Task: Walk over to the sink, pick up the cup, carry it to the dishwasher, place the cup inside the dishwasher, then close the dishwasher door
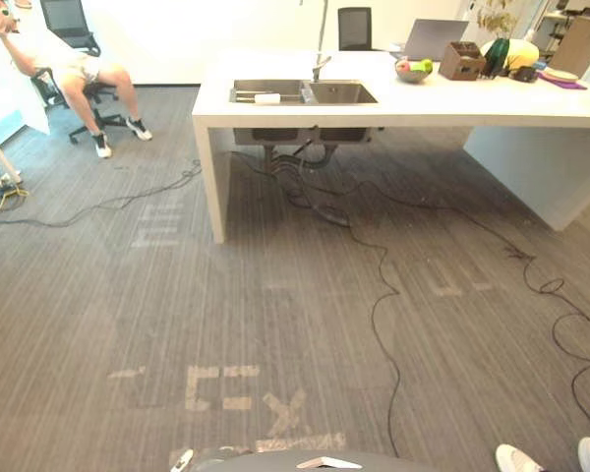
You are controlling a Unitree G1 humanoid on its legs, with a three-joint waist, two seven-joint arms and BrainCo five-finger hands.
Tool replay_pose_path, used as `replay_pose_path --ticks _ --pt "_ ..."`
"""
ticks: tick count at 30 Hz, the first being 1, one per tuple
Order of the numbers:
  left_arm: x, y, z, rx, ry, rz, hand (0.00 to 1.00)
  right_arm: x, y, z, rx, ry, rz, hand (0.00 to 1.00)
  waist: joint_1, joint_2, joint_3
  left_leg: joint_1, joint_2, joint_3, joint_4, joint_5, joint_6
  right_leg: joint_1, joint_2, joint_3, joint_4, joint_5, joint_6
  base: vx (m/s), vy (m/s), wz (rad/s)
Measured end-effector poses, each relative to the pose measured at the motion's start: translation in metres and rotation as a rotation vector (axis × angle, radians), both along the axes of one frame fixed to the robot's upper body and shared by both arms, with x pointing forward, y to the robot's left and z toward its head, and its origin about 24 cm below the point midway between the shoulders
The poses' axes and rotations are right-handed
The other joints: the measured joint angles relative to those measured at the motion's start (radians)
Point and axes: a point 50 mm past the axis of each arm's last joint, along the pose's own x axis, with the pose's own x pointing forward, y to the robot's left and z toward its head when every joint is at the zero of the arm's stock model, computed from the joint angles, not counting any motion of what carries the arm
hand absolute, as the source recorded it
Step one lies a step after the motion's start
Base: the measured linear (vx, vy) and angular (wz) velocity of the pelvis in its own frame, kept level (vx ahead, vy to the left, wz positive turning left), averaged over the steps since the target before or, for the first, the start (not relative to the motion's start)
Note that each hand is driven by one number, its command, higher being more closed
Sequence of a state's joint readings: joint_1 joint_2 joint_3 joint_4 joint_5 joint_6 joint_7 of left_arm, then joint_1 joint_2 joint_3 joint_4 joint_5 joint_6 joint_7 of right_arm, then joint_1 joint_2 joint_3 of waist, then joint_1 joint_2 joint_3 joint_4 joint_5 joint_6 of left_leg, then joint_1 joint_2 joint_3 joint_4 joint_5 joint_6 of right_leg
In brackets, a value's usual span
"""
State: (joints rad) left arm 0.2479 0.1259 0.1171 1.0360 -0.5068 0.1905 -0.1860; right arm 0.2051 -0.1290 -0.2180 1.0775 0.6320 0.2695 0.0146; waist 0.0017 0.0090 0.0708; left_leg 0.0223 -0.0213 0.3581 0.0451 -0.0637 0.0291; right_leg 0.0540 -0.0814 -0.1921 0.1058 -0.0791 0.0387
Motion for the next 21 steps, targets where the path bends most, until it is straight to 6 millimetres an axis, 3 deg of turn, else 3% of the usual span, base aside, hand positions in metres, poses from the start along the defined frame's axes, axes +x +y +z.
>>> replay_pose_path --ticks 2,7,14,21 --pt "-0.002 -0.006 -0.001 -0.06 0.017 -0.014 0.0 -0.007 -0.001 0.0 0.004 0.005 -0.053 0.0 -0.002 0.003 -0.001 0.043 -0.017 0.007 -0.115 0.027 -0.022 0.018 0.002 -0.017 -0.053 0.008 0.002 0.04 0.056 0.02" --pt "-0.005 -0.013 -0.002 -0.141 0.017 -0.004 0.0 -0.009 -0.002 0.0 0.016 -0.028 -0.057 0.0 -0.006 0.01 0.001 0.096 -0.02 0.012 -0.132 0.041 -0.03 0.078 0.001 -0.033 -0.086 0.032 0.017 0.06 0.034 0.04" --pt "-0.009 -0.012 -0.003 -0.149 0.008 0.068 0.0 -0.001 0.0 -0.001 0.011 -0.085 -0.064 0.0 -0.011 0.003 0.006 0.11 -0.013 0.019 -0.131 0.088 0.017 0.11 0.015 -0.041 -0.13 0.051 0.024 0.12 -0.008 -0.03" --pt "-0.005 -0.008 -0.002 -0.132 -0.022 -0.013 0.0 0.014 0.003 0.0 -0.014 -0.176 -0.056 0.0 -0.016 0.0 0.031 0.136 -0.01 0.022 -0.132 0.083 0.009 0.144 0.021 -0.043 -0.153 0.05 0.024 0.03 -0.029 -0.02"
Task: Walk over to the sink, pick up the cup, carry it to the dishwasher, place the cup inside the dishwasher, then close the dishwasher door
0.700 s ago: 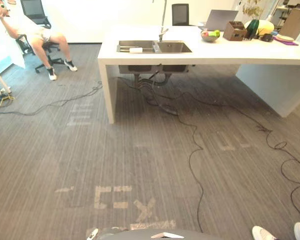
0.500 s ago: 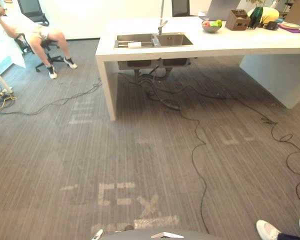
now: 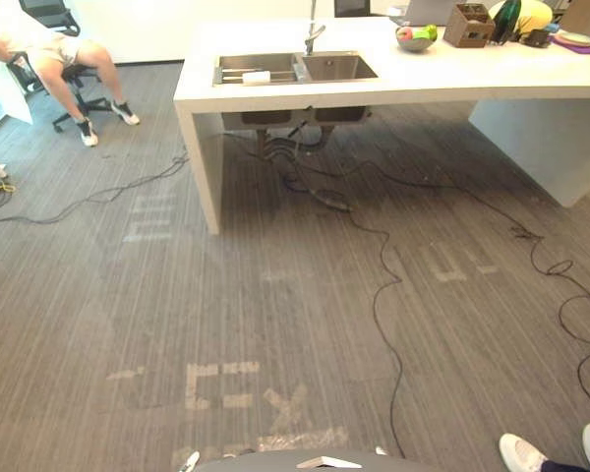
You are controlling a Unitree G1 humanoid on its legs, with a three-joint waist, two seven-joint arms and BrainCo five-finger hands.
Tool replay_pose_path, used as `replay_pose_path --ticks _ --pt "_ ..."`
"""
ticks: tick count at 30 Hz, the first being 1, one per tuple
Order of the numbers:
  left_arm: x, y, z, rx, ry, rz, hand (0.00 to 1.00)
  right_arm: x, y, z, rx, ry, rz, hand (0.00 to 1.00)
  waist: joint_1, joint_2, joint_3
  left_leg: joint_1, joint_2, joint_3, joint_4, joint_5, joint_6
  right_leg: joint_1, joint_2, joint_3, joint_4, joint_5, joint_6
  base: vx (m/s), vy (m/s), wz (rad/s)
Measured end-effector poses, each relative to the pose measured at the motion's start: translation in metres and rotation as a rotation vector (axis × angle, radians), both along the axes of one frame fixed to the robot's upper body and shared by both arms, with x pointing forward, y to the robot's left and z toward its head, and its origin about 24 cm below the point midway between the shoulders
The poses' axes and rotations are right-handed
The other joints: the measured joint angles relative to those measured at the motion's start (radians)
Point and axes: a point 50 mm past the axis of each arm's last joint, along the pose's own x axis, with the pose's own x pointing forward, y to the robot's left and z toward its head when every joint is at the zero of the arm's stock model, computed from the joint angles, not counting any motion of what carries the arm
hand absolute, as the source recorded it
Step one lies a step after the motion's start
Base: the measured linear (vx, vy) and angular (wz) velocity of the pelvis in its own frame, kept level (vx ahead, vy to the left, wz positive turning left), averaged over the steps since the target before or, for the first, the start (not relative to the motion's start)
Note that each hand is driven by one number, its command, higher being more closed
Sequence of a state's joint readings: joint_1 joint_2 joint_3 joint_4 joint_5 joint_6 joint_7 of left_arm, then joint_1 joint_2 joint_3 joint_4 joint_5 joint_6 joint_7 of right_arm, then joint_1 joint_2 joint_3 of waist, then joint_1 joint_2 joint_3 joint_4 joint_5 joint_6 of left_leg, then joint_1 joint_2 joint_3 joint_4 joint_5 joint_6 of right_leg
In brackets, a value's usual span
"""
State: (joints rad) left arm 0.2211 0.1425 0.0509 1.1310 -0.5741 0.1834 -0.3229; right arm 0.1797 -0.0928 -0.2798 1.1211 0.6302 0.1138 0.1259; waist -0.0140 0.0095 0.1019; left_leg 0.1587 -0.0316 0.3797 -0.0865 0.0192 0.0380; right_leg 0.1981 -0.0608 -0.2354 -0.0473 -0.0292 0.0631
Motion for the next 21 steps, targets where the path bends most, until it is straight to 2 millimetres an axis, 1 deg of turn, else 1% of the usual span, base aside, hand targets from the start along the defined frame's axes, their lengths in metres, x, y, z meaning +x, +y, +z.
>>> replay_pose_path --ticks 1,4,12,16,18,19,20,21 --pt "0.0007 0.0003 0.0001 0.003 -0.001 -0.052 0.0 0.0002 -0.0001 0.0 -0.001 -0.001 0.0 0.0 -0.001 -0.002 0.002 0.002 0.002 0.0 0.0 0.0 -0.001 0.001 0.002 0.0 0.0 0.0 0.0 0.0 0.0 0.0" --pt "0.0021 0.0002 0.0001 0.009 -0.007 -0.106 0.0 0.0003 -0.0001 0.0 -0.003 0.001 0.002 0.0 -0.006 -0.003 0.004 0.006 0.007 0.002 0.0 -0.003 -0.008 0.002 0.005 0.003 0.0 0.0 0.0 -0.05 -0.02 -0.04" --pt "0.001 -0.0012 -0.0002 0.007 0.008 -0.094 0.0 -0.0014 -0.0012 -0.0001 -0.015 0.011 0.024 0.0 -0.011 -0.001 0.009 0.019 0.007 0.002 0.0 -0.006 -0.012 0.015 0.004 0.004 -0.004 -0.002 0.004 -0.06 0.006 -0.01" --pt "0.0021 -0.0015 -0.0003 0.008 0.001 -0.027 0.0 -0.0025 -0.0024 0.0 -0.011 0.006 -0.009 0.0 -0.015 -0.001 0.009 0.018 0.004 0.005 0.0 -0.009 -0.007 0.007 -0.003 0.005 0.009 -0.011 0.004 -0.01 0.026 -0.02" --pt "0.0017 -0.0017 -0.0004 0.012 0.004 -0.011 0.0 -0.0032 -0.0033 0.0002 -0.012 0.004 -0.018 0.0 -0.017 0.001 0.01 0.012 -0.001 0.005 0.0 -0.018 0.004 -0.04 -0.02 0.002 0.1 -0.061 0.015 0.03 0.065 0.02" --pt "0.0019 -0.0012 -0.0004 0.016 0.003 -0.013 0.0 -0.0014 -0.0035 0.0005 -0.013 -0.003 -0.02 0.0 -0.018 0.0 0.01 0.006 -0.014 0.003 0.0 -0.025 0.012 -0.093 -0.048 -0.002 0.202 -0.114 0.031 0.07 0.089 0.07" --pt "0.0025 -0.0009 -0.0003 0.019 -0.002 -0.018 0.0 -0.0012 -0.0039 0.0007 -0.011 -0.007 -0.036 0.0 -0.02 -0.002 0.01 0.003 -0.03 0.001 0.0 -0.031 0.021 -0.129 -0.075 -0.003 0.276 -0.148 0.056 0.12 0.113 0.11" --pt "0.0068 -0.0013 0.0001 0.022 -0.014 -0.03 0.0 -0.0041 -0.0079 0.0012 -0.01 -0.012 -0.106 0.0 -0.024 0.001 0.016 0.002 -0.053 -0.003 0.0 -0.042 0.037 -0.194 -0.114 -0.002 0.426 -0.177 0.063 0.12 0.087 0.09"
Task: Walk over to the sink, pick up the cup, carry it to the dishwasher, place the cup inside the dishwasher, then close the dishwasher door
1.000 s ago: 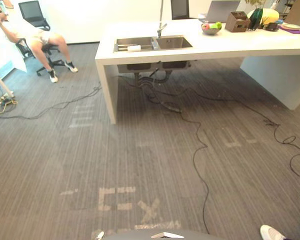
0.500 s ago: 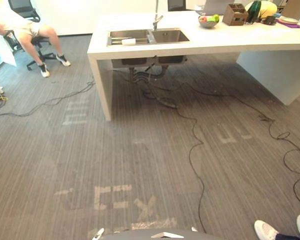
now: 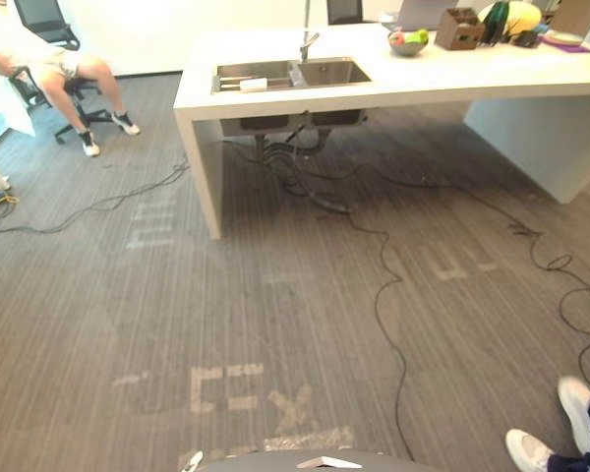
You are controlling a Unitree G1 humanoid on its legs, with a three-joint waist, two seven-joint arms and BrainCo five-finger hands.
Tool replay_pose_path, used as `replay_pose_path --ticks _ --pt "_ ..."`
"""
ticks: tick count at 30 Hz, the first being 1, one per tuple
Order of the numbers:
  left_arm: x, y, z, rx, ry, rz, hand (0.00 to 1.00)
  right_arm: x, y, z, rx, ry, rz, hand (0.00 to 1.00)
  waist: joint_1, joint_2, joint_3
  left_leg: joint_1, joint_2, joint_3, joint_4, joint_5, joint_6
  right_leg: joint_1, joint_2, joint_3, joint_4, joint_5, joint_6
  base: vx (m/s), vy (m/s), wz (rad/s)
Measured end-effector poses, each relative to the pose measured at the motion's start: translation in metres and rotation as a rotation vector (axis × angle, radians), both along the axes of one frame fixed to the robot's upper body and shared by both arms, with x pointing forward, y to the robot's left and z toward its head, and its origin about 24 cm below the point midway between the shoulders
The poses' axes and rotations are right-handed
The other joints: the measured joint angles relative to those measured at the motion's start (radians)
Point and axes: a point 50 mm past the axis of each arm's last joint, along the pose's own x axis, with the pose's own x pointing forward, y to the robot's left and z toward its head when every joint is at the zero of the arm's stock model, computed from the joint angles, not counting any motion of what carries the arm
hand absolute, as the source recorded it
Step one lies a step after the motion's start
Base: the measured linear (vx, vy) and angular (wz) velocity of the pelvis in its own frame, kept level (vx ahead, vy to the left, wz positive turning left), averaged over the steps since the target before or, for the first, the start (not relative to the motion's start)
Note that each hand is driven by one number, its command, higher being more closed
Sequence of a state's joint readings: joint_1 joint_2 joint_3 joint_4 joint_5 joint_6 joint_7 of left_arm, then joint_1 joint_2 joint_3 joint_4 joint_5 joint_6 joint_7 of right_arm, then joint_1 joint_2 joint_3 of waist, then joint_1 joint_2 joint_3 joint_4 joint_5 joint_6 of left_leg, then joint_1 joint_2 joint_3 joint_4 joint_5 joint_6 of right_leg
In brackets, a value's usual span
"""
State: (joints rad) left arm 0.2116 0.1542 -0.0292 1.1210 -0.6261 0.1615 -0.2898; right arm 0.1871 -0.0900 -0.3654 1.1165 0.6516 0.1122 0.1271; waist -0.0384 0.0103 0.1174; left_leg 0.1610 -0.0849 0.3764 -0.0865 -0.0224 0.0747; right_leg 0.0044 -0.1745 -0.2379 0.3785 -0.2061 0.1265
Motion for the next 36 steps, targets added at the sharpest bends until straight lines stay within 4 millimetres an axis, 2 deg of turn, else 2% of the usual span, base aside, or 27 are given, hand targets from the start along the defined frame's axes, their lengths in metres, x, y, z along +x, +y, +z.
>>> replay_pose_path --ticks 1,3,5,6,8,10,11,13,15,16,17,18,19,20,22,23,25,26,28,29,30,31,32,33,34,35,36 --pt "0.006 -0.001 0.0 0.002 -0.015 -0.007 0.0 0.003 -0.001 0.0 0.003 -0.01 -0.031 0.0 -0.001 0.003 0.005 0.002 -0.005 0.0 0.0 -0.002 0.003 -0.044 -0.017 0.0 0.088 0.001 -0.01 0.11 0.085 0.09" --pt "0.043 -0.002 0.006 0.036 -0.112 -0.032 0.0 0.015 -0.001 0.001 0.02 -0.057 -0.113 0.0 -0.011 0.007 0.047 0.036 -0.006 -0.009 0.001 -0.004 0.009 -0.166 -0.075 -0.025 0.381 0.067 -0.103 0.1 0.071 0.09" --pt "0.073 -0.006 0.013 0.036 -0.205 -0.028 0.0 0.022 0.0 0.002 0.021 -0.075 -0.112 0.0 -0.026 0.004 0.076 0.071 -0.002 -0.022 0.001 -0.022 0.017 -0.224 -0.093 -0.026 0.49 0.049 -0.084 0.14 0.022 0.18" --pt "0.112 -0.021 0.028 -0.001 -0.358 -0.034 0.0 0.023 0.002 0.002 0.027 -0.077 -0.114 0.0 -0.026 -0.005 0.085 0.088 0.005 -0.04 0.002 -0.031 0.009 -0.258 -0.092 -0.043 0.448 0.033 -0.077 0.19 0.002 0.32" --pt "0.142 -0.033 0.044 -0.031 -0.48 -0.042 0.0 0.025 0.008 0.001 0.039 -0.086 -0.12 0.0 -0.027 -0.01 0.105 0.113 0.016 -0.051 0.007 -0.037 -0.002 -0.26 -0.081 -0.058 0.339 0.032 -0.072 0.18 -0.012 0.24" --pt "0.168 -0.049 0.063 -0.066 -0.616 -0.059 0.0 0.025 0.016 0.001 0.048 -0.107 -0.142 0.0 -0.027 -0.032 0.118 0.125 0.041 -0.052 0.031 -0.071 -0.036 -0.252 -0.034 -0.056 0.021 0.133 -0.073 0.25 -0.064 0.06" --pt "0.175 -0.055 0.07 -0.079 -0.654 -0.058 0.0 0.023 0.02 0.001 0.048 -0.108 -0.152 0.0 -0.027 -0.042 0.122 0.124 0.056 -0.051 0.087 -0.118 -0.052 -0.242 -0.019 -0.056 -0.147 0.207 -0.068 0.27 -0.1 -0.03" --pt "0.177 -0.057 0.074 -0.084 -0.678 -0.055 0.0 0.012 0.025 -0.001 0.057 -0.076 -0.183 0.0 -0.025 -0.048 0.122 0.137 0.073 -0.049 0.161 -0.192 -0.081 -0.224 -0.016 -0.071 -0.257 0.255 -0.073 0.37 -0.156 -0.06" --pt "0.176 -0.058 0.079 -0.085 -0.704 -0.057 0.0 0.002 0.028 0.0 0.056 -0.054 -0.192 0.0 -0.026 -0.057 0.117 0.172 0.082 -0.05 0.218 -0.268 -0.117 -0.208 -0.036 -0.095 -0.214 0.248 -0.098 0.54 -0.238 -0.04" --pt "0.177 -0.06 0.084 -0.09 -0.732 -0.058 0.0 -0.007 0.026 0.0 0.048 -0.044 -0.21 0.0 -0.027 -0.033 0.102 0.197 0.122 -0.051 0.261 -0.339 -0.161 -0.218 -0.027 -0.103 -0.122 0.305 -0.149 0.57 -0.251 -0.01" --pt "0.177 -0.063 0.084 -0.095 -0.731 -0.065 0.0 -0.009 0.023 0.001 0.04 -0.042 -0.22 0.0 -0.033 -0.02 0.091 0.204 0.147 -0.051 0.261 -0.356 -0.172 -0.232 -0.012 -0.108 -0.079 0.303 -0.151 0.6 -0.262 0.01" --pt "0.176 -0.065 0.083 -0.095 -0.726 -0.072 0.0 -0.011 0.018 0.002 0.025 -0.042 -0.229 0.0 -0.038 0.01 0.08 0.206 0.176 -0.051 0.259 -0.36 -0.183 -0.248 0.009 -0.114 -0.037 0.26 -0.163 0.54 -0.196 0.06" --pt "0.174 -0.069 0.082 -0.097 -0.718 -0.072 0.0 -0.009 0.009 0.003 -0.001 -0.047 -0.223 0.0 -0.042 0.049 0.063 0.193 0.204 -0.055 0.324 -0.334 -0.196 -0.262 0.022 -0.123 0.035 0.175 -0.172 0.65 -0.283 -0.02" --pt "0.175 -0.07 0.083 -0.092 -0.721 -0.068 0.0 -0.009 0.009 0.002 0.0 -0.032 -0.228 0.0 -0.048 0.04 0.063 0.146 0.23 -0.083 0.474 -0.282 -0.196 -0.242 0.019 -0.121 0.067 0.127 -0.176 0.63 -0.295 -0.02" --pt "0.169 -0.073 0.081 -0.094 -0.713 -0.063 0.0 -0.013 0.01 0.002 -0.002 -0.018 -0.237 0.0 -0.051 0.042 0.061 0.073 0.279 -0.134 0.691 -0.177 -0.202 -0.176 0.039 -0.135 0.061 0.078 -0.181 0.59 -0.287 0.03" --pt "0.167 -0.074 0.08 -0.093 -0.725 -0.053 0.0 -0.016 0.006 0.002 -0.018 -0.018 -0.227 0.0 -0.046 0.049 0.059 -0.007 0.328 -0.164 0.879 -0.054 -0.213 -0.123 0.068 -0.14 0.03 0.04 -0.202 0.69 -0.241 -0.01" --pt "0.168 -0.072 0.083 -0.065 -0.761 -0.057 0.0 -0.011 0.001 0.004 -0.045 -0.04 -0.171 0.0 -0.04 0.054 0.057 -0.145 0.382 -0.172 1.129 -0.089 -0.164 -0.035 0.108 -0.144 -0.042 0.024 -0.208 0.55 -0.133 -0.1" --pt "0.171 -0.069 0.087 -0.04 -0.797 -0.066 0.0 -0.006 -0.004 0.004 -0.06 -0.049 -0.153 0.0 -0.027 0.042 0.066 -0.214 0.37 -0.176 1.187 -0.136 -0.155 0.037 0.115 -0.143 -0.099 0.027 -0.202 0.52 -0.085 -0.19" --pt "0.179 -0.068 0.102 -0.032 -0.888 -0.063 0.0 0.003 -0.012 0.005 -0.077 -0.06 -0.142 0.0 -0.01 0.028 0.076 -0.299 0.303 -0.189 1.096 -0.199 -0.154 0.118 0.109 -0.131 -0.164 0.036 -0.182 0.56 -0.027 -0.3" --pt "0.187 -0.069 0.117 -0.034 -0.965 -0.056 0.0 0.016 -0.02 0.008 -0.09 -0.092 -0.14 0.0 0.007 0.029 0.077 -0.341 0.26 -0.182 0.944 -0.222 -0.144 0.157 0.098 -0.119 -0.197 0.036 -0.157 0.51 0.084 -0.37" --pt "0.193 -0.07 0.13 -0.035 -1.039 -0.049 0.0 0.029 -0.026 0.011 -0.102 -0.129 -0.136 0.0 0.017 0.026 0.079 -0.368 0.217 -0.173 0.767 -0.217 -0.132 0.188 0.076 -0.109 -0.206 0.025 -0.133 0.44 0.12 -0.35" --pt "0.196 -0.071 0.136 -0.037 -1.068 -0.047 0.0 0.034 -0.028 0.013 -0.107 -0.139 -0.132 0.0 0.022 0.025 0.08 -0.373 0.197 -0.171 0.673 -0.205 -0.123 0.201 0.065 -0.102 -0.206 0.016 -0.119 0.43 0.164 -0.25" --pt "0.198 -0.073 0.146 -0.042 -1.112 -0.045 0.0 0.039 -0.033 0.015 -0.112 -0.161 -0.154 0.0 0.026 0.028 0.08 -0.366 0.167 -0.177 0.448 -0.12 -0.122 0.233 0.046 -0.098 -0.214 -0.002 -0.09 0.41 0.201 -0.19" --pt "0.2 -0.077 0.154 -0.046 -1.15 -0.04 0.0 0.039 -0.036 0.015 -0.119 -0.162 -0.155 0.0 0.031 0.051 0.072 -0.362 0.172 -0.207 0.246 -0.04 -0.142 0.263 0.057 -0.087 -0.229 -0.034 -0.067 0.41 0.225 -0.14" --pt "0.201 -0.078 0.158 -0.047 -1.17 -0.036 0.0 0.04 -0.037 0.016 -0.123 -0.163 -0.155 0.0 0.033 0.065 0.074 -0.368 0.186 -0.216 0.221 0.023 -0.15 0.278 0.07 -0.077 -0.231 -0.054 -0.064 0.44 0.252 -0.15" --pt "0.202 -0.076 0.16 -0.029 -1.176 -0.023 0.0 0.038 -0.034 0.015 -0.108 -0.151 -0.156 0.0 0.037 0.063 0.074 -0.366 0.181 -0.208 0.26 0.12 -0.128 0.306 0.063 -0.06 -0.23 -0.084 -0.061 0.36 0.203 -0.18" --pt "0.204 -0.073 0.162 -0.017 -1.182 -0.011 0.0 0.04 -0.028 0.013 -0.087 -0.15 -0.155 0.0 0.038 0.048 0.077 -0.364 0.165 -0.201 0.278 0.123 -0.122 0.311 0.046 -0.042 -0.226 -0.096 -0.065 0.44 0.208 -0.19"
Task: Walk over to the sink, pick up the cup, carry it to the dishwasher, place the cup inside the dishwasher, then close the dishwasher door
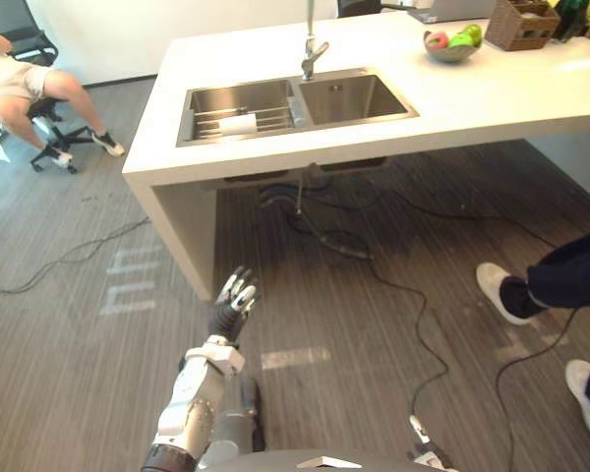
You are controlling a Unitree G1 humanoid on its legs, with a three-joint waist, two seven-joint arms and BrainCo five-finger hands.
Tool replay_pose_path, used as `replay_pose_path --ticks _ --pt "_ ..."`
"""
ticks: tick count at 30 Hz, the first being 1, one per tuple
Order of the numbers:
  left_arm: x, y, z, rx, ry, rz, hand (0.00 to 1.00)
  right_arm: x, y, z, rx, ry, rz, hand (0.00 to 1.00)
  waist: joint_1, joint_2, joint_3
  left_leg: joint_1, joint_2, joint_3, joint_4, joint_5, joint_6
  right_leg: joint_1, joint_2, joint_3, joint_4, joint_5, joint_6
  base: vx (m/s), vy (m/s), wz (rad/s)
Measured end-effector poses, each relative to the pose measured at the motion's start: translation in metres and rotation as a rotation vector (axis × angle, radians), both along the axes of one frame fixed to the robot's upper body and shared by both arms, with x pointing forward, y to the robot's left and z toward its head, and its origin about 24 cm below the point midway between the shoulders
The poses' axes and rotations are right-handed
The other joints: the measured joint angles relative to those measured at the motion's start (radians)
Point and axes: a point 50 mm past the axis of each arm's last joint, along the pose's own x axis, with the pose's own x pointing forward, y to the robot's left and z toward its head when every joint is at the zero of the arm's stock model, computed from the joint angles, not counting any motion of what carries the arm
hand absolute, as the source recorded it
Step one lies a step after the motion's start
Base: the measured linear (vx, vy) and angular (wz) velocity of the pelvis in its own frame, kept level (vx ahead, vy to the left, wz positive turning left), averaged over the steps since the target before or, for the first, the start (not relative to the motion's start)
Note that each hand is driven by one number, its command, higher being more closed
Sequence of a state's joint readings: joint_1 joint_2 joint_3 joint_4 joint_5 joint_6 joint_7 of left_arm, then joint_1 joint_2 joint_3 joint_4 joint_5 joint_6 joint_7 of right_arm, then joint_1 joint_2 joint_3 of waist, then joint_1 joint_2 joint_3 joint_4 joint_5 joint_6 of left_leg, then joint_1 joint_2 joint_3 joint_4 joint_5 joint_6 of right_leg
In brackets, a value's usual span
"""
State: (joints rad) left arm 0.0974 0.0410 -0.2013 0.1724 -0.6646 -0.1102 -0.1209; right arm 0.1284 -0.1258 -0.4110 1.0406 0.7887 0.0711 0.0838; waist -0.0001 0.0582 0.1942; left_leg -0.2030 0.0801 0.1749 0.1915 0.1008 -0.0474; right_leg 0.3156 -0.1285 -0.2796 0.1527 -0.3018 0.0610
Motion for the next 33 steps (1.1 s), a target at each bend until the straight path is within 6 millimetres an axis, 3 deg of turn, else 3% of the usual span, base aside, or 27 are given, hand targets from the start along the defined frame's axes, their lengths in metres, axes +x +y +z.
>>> replay_pose_path --ticks 1,3,4,5,6,7,9,10,12,13,14,15,16,17,18,19,21,23,25,29,30,32,33 --pt "0.004 0.007 0.005 0.021 -0.023 0.027 0.0 0.004 0.01 -0.002 0.039 -0.005 0.0 0.0 -0.001 -0.034 0.008 -0.005 -0.029 0.015 0.026 -0.021 0.03 0.001 -0.031 0.027 0.021 0.0 -0.013 0.42 0.173 0.03" --pt "0.012 0.01 0.016 0.023 -0.062 0.052 0.0 0.0 0.016 -0.005 0.08 0.004 -0.045 0.0 -0.003 -0.047 0.013 -0.014 -0.052 0.015 0.07 -0.054 0.072 -0.028 -0.067 0.059 0.098 0.036 0.013 0.41 0.189 0.12" --pt "0.014 0.013 0.026 0.023 -0.097 0.075 0.0 -0.006 0.018 -0.007 0.102 0.024 -0.084 0.0 0.002 -0.056 0.011 0.012 -0.071 0.021 0.073 -0.084 0.083 -0.06 -0.092 0.078 0.211 0.055 0.041 0.39 0.204 0.07" --pt "0.019 0.013 0.037 0.014 -0.138 0.091 0.0 -0.014 0.015 -0.007 0.098 0.034 -0.115 0.0 0.003 -0.058 0.009 0.053 -0.092 0.024 0.054 -0.103 0.088 -0.125 -0.131 0.089 0.386 0.106 0.091 0.38 0.186 0.09" --pt "0.021 0.014 0.043 0.014 -0.164 0.095 0.0 -0.017 0.014 -0.007 0.093 0.038 -0.117 0.0 0.003 -0.06 0.007 0.078 -0.102 0.024 0.036 -0.109 0.093 -0.164 -0.152 0.093 0.482 0.154 0.117 0.38 0.174 0.13" --pt "0.024 0.017 0.056 0.012 -0.217 0.107 0.0 -0.019 0.014 -0.007 0.083 0.041 -0.114 0.0 0.001 -0.065 0.001 0.123 -0.117 0.024 0.001 -0.115 0.097 -0.242 -0.186 0.103 0.675 0.23 0.151 0.37 0.13 0.11" --pt "0.025 0.025 0.074 0.022 -0.295 0.145 0.0 -0.02 0.014 -0.008 0.062 0.052 -0.065 0.0 0.001 -0.071 -0.003 0.194 -0.126 0.021 -0.039 -0.117 0.101 -0.345 -0.206 0.079 0.887 0.193 0.104 0.41 0.069 0.05" --pt "0.023 0.029 0.084 0.017 -0.34 0.177 0.0 -0.021 0.015 -0.008 0.047 0.06 -0.046 0.0 0.003 -0.068 -0.004 0.24 -0.126 0.019 -0.062 -0.122 0.097 -0.384 -0.215 0.026 0.927 0.14 0.054 0.41 -0.039 -0.09" --pt "0.021 0.038 0.103 0.002 -0.427 0.254 0.0 -0.02 0.016 -0.008 0.032 0.069 -0.059 0.0 0.012 -0.058 -0.003 0.304 -0.114 0.015 -0.1 -0.151 0.079 -0.478 -0.217 -0.047 0.822 0.047 -0.017 0.34 -0.102 -0.21" --pt "0.02 0.038 0.105 -0.001 -0.439 0.259 0.0 -0.02 0.016 -0.008 0.031 0.071 -0.064 0.0 0.013 -0.055 -0.002 0.308 -0.108 0.016 -0.097 -0.157 0.079 -0.49 -0.215 -0.054 0.788 0.039 -0.021 0.25 -0.191 -0.11" --pt "0.019 0.038 0.112 -0.008 -0.476 0.272 0.0 -0.021 0.017 -0.009 0.033 0.085 -0.071 0.0 0.011 -0.031 0.004 0.313 -0.072 0.015 -0.064 -0.193 0.061 -0.52 -0.194 -0.074 0.617 0.032 -0.026 0.19 -0.181 0.07" --pt "0.018 0.038 0.116 0.004 -0.504 0.288 0.0 -0.026 0.02 -0.01 0.043 0.102 -0.075 0.0 0.008 -0.011 0.005 0.313 -0.035 0.009 -0.02 -0.227 0.046 -0.528 -0.164 -0.066 0.452 0.066 -0.016 0.28 -0.281 0.23" --pt "0.016 0.041 0.122 0.029 -0.544 0.312 0.0 -0.035 0.025 -0.011 0.057 0.125 -0.077 0.0 0.005 -0.005 0.004 0.309 -0.006 -0.01 0.035 -0.272 0.019 -0.521 -0.141 -0.025 0.226 0.159 -0.009 0.2 -0.211 0.31" --pt "0.015 0.043 0.126 0.038 -0.563 0.328 0.0 -0.039 0.027 -0.012 0.062 0.137 -0.068 0.0 0.001 -0.015 0.0 0.313 -0.001 -0.023 0.056 -0.297 0.004 -0.52 -0.142 -0.003 0.159 0.202 -0.013 0.38 -0.415 0.51" --pt "0.009 0.054 0.136 0.061 -0.622 0.381 0.0 -0.057 0.039 -0.015 0.085 0.191 -0.023 0.0 0.0 -0.072 -0.016 0.336 -0.007 -0.049 0.11 -0.355 -0.043 -0.515 -0.171 0.03 0.116 0.311 -0.009 0.38 -0.42 0.46" --pt "0.006 0.058 0.14 0.063 -0.643 0.41 0.0 -0.064 0.041 -0.015 0.091 0.211 -0.007 0.0 0.0 -0.083 -0.022 0.351 0.001 -0.061 0.124 -0.373 -0.065 -0.509 -0.169 0.031 0.144 0.382 0.006 0.49 -0.548 0.45" --pt "-0.003 0.064 0.147 0.03 -0.694 0.475 0.0 -0.072 0.03 -0.013 0.062 0.241 0.02 0.0 0.001 -0.018 -0.055 0.36 0.102 -0.098 0.134 -0.403 -0.094 -0.508 -0.097 -0.011 0.222 0.31 -0.006 0.34 -0.384 0.22" --pt "-0.008 0.062 0.164 -0.007 -0.784 0.486 0.0 -0.067 0.023 -0.012 0.039 0.235 0.053 0.0 0.008 0.009 -0.069 0.363 0.152 -0.098 0.096 -0.396 -0.093 -0.505 -0.051 -0.049 0.233 0.266 -0.023 0.26 -0.329 0.18" --pt "-0.009 0.06 0.176 -0.026 -0.83 0.495 0.0 -0.065 0.025 -0.012 0.04 0.231 0.071 0.0 0.016 0.003 -0.076 0.366 0.168 -0.094 0.054 -0.365 -0.085 -0.504 -0.03 -0.071 0.231 0.248 -0.035 0.18 -0.246 0.18" --pt "-0.004 0.061 0.17 -0.017 -0.741 0.53 0.0 -0.072 0.027 -0.013 0.118 0.234 0.058 0.0 0.029 0.003 -0.082 0.372 0.175 -0.093 0.03 -0.331 -0.072 -0.501 -0.027 -0.094 0.252 0.21 -0.032 0.11 -0.121 0.18" --pt "-0.004 0.062 0.168 -0.015 -0.724 0.536 0.0 -0.073 0.028 -0.013 0.128 0.234 0.062 0.0 0.028 -0.003 -0.079 0.355 0.171 -0.095 0.071 -0.326 -0.063 -0.492 -0.032 -0.1 0.245 0.21 -0.032 0.09 -0.086 0.36" --pt "-0.004 0.061 0.16 -0.025 -0.67 0.55 0.0 -0.082 0.033 -0.014 0.171 0.248 0.061 0.0 0.019 -0.008 -0.048 0.208 0.183 -0.123 0.368 -0.277 0.033 -0.4 -0.01 -0.119 0.147 0.212 -0.03 0.05 -0.085 0.57" --pt "-0.004 0.061 0.158 -0.024 -0.657 0.55 0.0 -0.088 0.034 -0.014 0.189 0.264 0.046 0.0 0.016 -0.001 -0.034 0.153 0.196 -0.124 0.47 -0.221 0.042 -0.351 0.002 -0.12 0.091 0.214 -0.032 0.06 -0.016 0.7"
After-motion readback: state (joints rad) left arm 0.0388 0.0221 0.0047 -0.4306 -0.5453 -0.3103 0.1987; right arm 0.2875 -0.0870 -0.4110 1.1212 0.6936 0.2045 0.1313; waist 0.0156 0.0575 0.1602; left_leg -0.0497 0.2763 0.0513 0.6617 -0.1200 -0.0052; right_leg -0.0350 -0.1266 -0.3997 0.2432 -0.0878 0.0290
